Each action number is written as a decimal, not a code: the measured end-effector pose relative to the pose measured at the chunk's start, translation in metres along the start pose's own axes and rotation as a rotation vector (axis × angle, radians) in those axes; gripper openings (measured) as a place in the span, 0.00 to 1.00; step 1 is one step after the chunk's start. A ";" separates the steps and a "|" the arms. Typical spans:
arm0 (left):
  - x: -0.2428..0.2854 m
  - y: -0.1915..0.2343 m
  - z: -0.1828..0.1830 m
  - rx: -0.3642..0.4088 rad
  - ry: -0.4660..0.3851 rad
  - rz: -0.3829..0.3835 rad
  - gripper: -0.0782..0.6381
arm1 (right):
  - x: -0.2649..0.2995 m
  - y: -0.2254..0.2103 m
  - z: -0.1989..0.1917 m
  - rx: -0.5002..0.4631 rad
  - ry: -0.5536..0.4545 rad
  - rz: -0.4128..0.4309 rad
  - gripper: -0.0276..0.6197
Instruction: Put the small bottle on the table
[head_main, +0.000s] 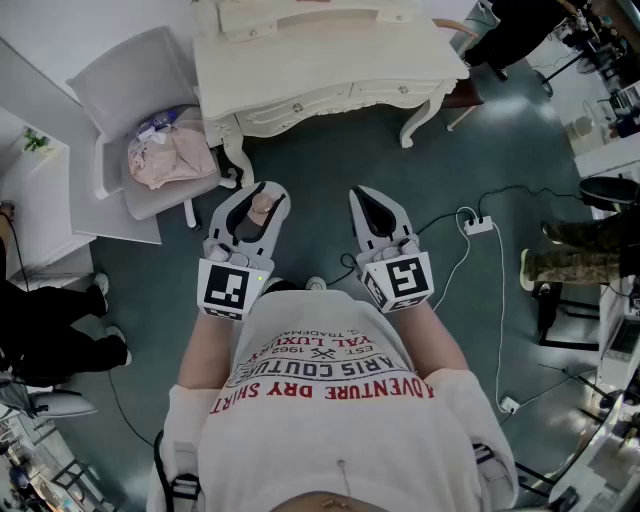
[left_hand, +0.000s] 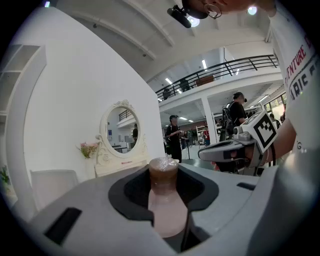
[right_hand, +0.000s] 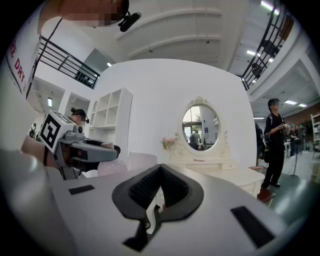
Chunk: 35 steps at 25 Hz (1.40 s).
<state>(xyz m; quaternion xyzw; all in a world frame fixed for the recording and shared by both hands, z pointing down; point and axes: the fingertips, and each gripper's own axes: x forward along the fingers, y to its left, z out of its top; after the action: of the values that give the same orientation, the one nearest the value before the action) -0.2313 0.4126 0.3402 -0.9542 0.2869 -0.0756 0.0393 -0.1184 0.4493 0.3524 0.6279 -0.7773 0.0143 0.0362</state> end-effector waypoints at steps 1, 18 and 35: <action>0.000 0.000 0.000 0.000 0.003 -0.002 0.30 | 0.000 -0.001 0.001 0.003 0.001 -0.006 0.04; 0.015 -0.005 0.000 -0.020 -0.011 0.008 0.30 | -0.005 -0.022 -0.002 0.038 -0.002 -0.027 0.04; 0.119 0.065 -0.009 -0.030 -0.004 -0.010 0.30 | 0.100 -0.087 -0.009 0.034 0.026 -0.036 0.04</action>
<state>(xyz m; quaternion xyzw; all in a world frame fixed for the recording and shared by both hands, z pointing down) -0.1694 0.2923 0.3561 -0.9562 0.2832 -0.0695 0.0252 -0.0535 0.3337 0.3668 0.6421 -0.7650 0.0348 0.0359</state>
